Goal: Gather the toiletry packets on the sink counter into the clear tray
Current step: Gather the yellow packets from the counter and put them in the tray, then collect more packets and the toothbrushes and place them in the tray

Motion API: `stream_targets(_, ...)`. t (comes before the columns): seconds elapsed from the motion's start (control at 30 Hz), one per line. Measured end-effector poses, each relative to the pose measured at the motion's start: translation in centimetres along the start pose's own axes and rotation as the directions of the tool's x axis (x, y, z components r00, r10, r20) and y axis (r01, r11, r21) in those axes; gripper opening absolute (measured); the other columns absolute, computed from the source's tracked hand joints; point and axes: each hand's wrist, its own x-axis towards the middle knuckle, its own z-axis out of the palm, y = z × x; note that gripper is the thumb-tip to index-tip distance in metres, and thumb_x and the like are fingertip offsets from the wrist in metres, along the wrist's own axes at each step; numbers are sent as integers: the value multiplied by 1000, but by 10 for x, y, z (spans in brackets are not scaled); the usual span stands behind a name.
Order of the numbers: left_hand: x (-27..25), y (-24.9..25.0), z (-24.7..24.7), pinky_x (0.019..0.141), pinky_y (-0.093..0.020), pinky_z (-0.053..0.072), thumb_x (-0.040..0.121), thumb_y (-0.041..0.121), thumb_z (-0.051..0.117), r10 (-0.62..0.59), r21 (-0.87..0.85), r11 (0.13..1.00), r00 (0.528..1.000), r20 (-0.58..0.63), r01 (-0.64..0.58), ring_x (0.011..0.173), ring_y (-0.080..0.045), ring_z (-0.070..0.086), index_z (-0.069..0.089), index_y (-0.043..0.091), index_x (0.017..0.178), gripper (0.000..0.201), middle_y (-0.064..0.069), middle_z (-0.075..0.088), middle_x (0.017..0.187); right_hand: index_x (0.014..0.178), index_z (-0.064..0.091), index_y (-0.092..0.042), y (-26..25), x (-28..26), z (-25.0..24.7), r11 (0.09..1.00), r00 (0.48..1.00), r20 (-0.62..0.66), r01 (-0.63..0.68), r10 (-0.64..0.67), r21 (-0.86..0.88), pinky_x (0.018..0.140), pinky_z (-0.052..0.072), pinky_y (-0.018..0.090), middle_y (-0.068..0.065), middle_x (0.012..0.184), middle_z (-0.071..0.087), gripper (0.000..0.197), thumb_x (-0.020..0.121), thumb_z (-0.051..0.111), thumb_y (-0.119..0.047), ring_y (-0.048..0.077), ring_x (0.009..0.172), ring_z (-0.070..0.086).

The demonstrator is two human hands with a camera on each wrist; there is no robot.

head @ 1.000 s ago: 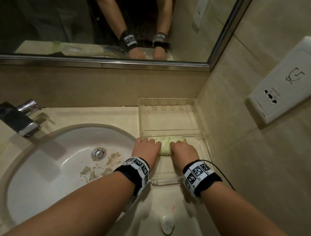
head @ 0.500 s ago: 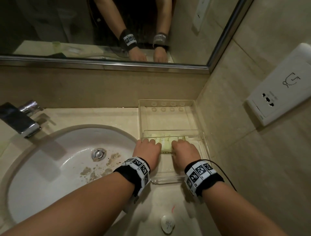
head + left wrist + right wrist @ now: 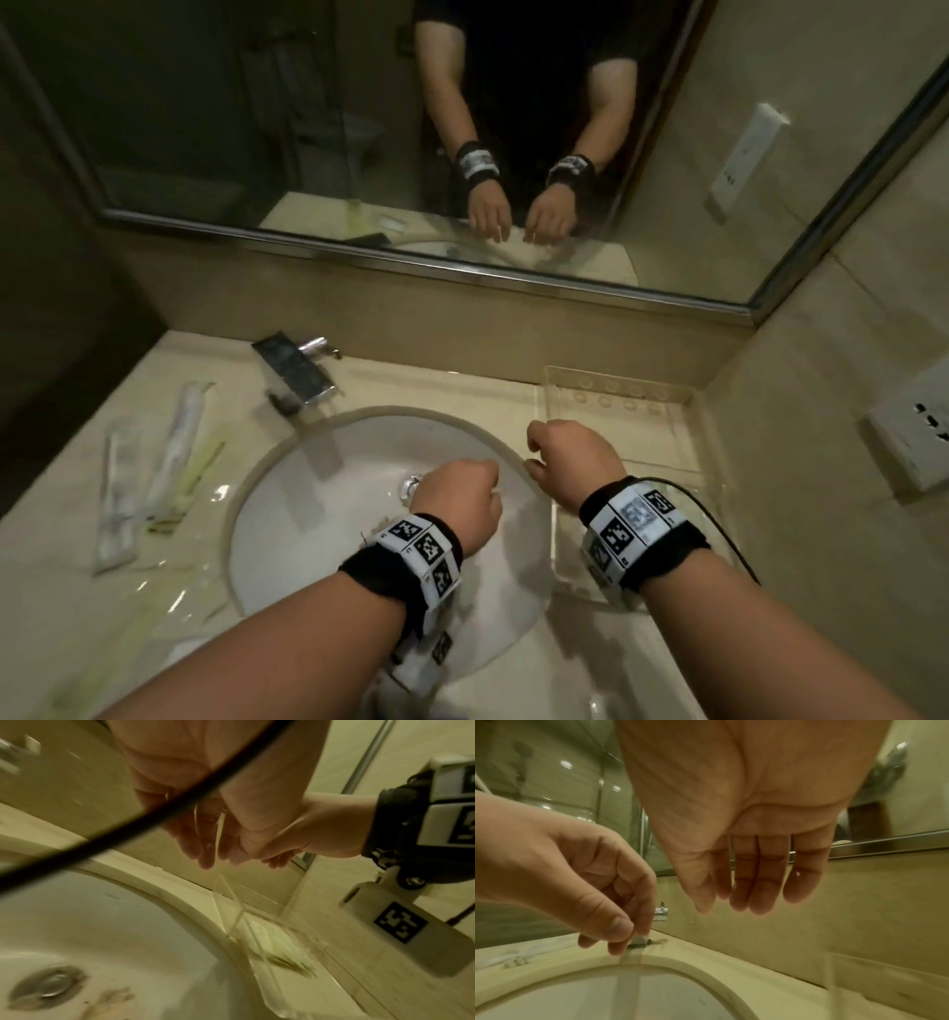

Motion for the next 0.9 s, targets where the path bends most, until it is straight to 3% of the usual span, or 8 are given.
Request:
stream_targets(0.1,-22,-45,-18,79,-37,52,92,30,46,-109,-48,993,993,-39,107,97,-28,61,59,16,105,23,-5,67,104,102,58,-14,-50,20,-5,996,996,-1,90,-90,6,65,39,30,8,98,65,20,89,56,-29,30,91,61)
stream_targets(0.23,-58,-104,-38,79,-36,50,91,32,48,-252,-112,964,964,-84,242,97,-25,62,60,18,108,25,-3,68,104,103,58,-16,-119,43,-8,979,979,14,203,-203,12,69,43,31,6,100,66,21,88,58,-31,29,92,62)
stream_targets(0.47,-121,-193,-66,79,-35,53,91,30,47,-458,-215,877,883,-99,431,95,-24,63,60,18,114,28,-3,68,105,103,58,-17,-234,70,-3,931,929,55,365,-365,22,75,52,35,7,102,67,21,87,60,-31,30,93,63)
stream_targets(0.63,-155,-248,-81,78,-33,53,92,31,49,-589,-287,789,801,-106,543,94,-25,64,60,18,114,28,-4,68,106,105,60,-14,-295,88,12,906,897,135,422,-422,26,78,54,37,10,104,67,24,87,63,-29,31,95,63)
stream_targets(0.77,-186,-285,-73,81,-32,52,91,33,53,-677,-274,706,736,7,653,99,-25,64,58,19,116,29,-6,66,114,110,59,-12,-332,101,35,898,875,227,439,-428,1,76,49,34,10,110,63,24,90,60,-25,30,99,61)
stream_targets(0.9,-218,-310,-49,86,-32,50,87,39,58,-698,-191,663,690,191,723,105,-25,60,56,14,115,38,-7,61,117,121,56,-11,-356,122,62,901,860,309,434,-406,-24,85,48,36,11,121,57,30,91,54,-11,31,108,58)
